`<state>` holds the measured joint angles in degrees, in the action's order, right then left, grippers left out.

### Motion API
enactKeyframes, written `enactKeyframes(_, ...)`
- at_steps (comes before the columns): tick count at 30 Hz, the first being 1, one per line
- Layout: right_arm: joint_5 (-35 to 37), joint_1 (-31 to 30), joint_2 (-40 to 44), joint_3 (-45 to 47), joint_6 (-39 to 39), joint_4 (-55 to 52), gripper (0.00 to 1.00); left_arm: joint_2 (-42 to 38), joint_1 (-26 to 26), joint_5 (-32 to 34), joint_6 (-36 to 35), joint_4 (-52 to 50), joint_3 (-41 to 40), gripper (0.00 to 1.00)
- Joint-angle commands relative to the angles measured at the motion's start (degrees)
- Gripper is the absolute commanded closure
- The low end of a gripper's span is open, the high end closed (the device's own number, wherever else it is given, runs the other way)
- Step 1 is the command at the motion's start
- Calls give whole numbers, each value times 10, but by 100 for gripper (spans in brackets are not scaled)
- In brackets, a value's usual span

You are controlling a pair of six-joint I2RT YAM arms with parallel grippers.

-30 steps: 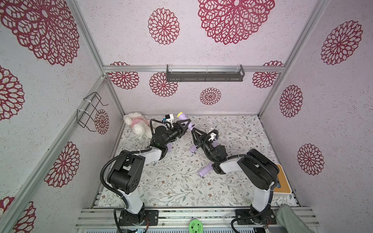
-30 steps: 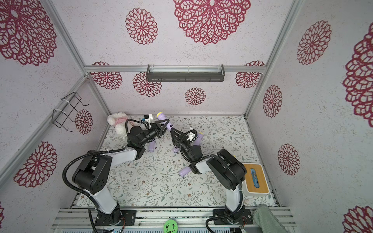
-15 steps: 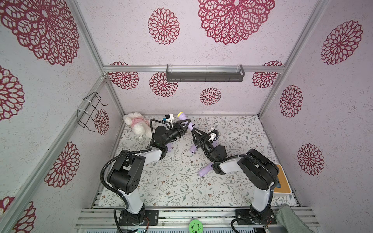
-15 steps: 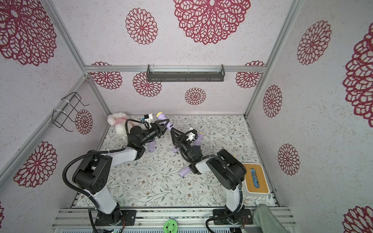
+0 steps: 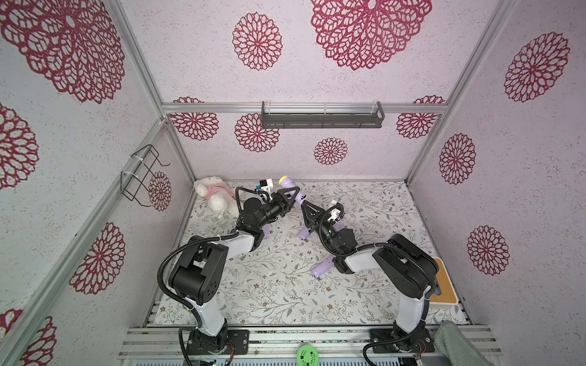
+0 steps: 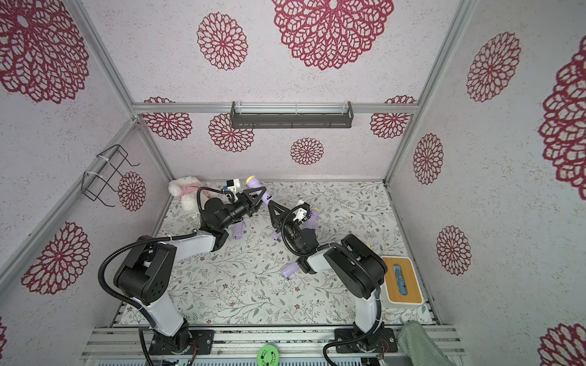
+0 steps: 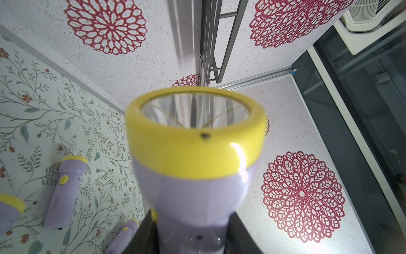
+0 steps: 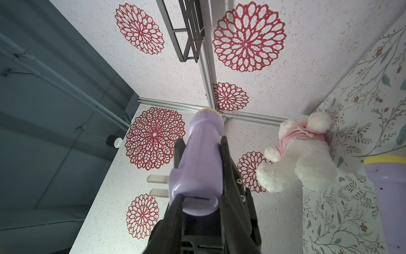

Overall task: Close the plug at the bottom of the flashlight
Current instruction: Close the plug of the flashlight.

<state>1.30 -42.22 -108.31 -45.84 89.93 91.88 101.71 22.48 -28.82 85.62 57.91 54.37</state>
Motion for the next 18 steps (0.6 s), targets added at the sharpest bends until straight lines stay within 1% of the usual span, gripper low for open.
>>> enactKeyframes(1,-7,-3,28,-29,-21,48,70,9,42,-73,3,23,0,100)
enactKeyframes(8,-1,-3,34,-24,-19,48,66,9,43,-74,2,23,1,100)
enactKeyframes(18,-1,-3,49,-21,-28,48,65,9,43,-74,3,20,2,100)
